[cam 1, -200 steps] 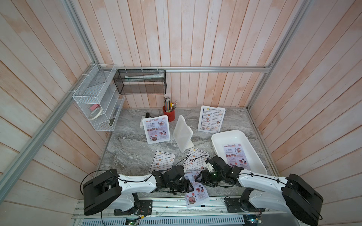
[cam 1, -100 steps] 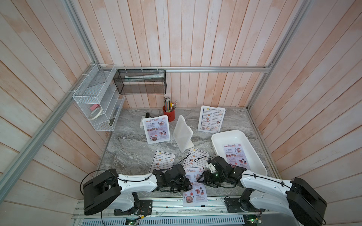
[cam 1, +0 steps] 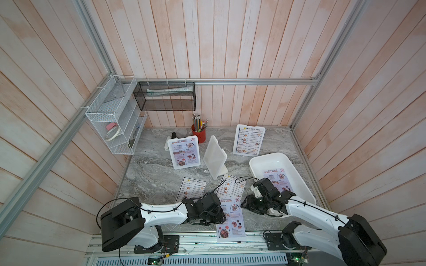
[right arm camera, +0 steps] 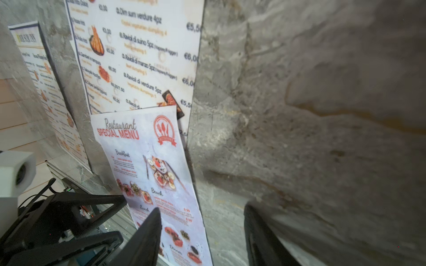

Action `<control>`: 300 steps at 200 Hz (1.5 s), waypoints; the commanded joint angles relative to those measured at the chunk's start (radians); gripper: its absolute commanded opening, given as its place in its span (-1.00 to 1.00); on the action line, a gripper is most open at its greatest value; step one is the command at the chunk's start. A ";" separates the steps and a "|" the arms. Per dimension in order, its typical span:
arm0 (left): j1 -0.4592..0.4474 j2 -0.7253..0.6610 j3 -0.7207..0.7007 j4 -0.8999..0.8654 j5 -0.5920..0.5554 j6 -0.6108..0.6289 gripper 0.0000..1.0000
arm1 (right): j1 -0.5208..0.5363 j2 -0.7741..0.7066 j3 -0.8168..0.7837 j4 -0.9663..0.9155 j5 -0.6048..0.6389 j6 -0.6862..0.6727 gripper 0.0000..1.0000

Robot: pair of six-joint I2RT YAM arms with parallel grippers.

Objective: Replace the menus in the menu holders
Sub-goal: Pick up the menu from the center of the board.

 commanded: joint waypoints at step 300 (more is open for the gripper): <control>0.027 0.090 -0.056 -0.253 -0.182 0.060 0.22 | -0.007 0.064 -0.127 0.280 -0.078 -0.050 -0.59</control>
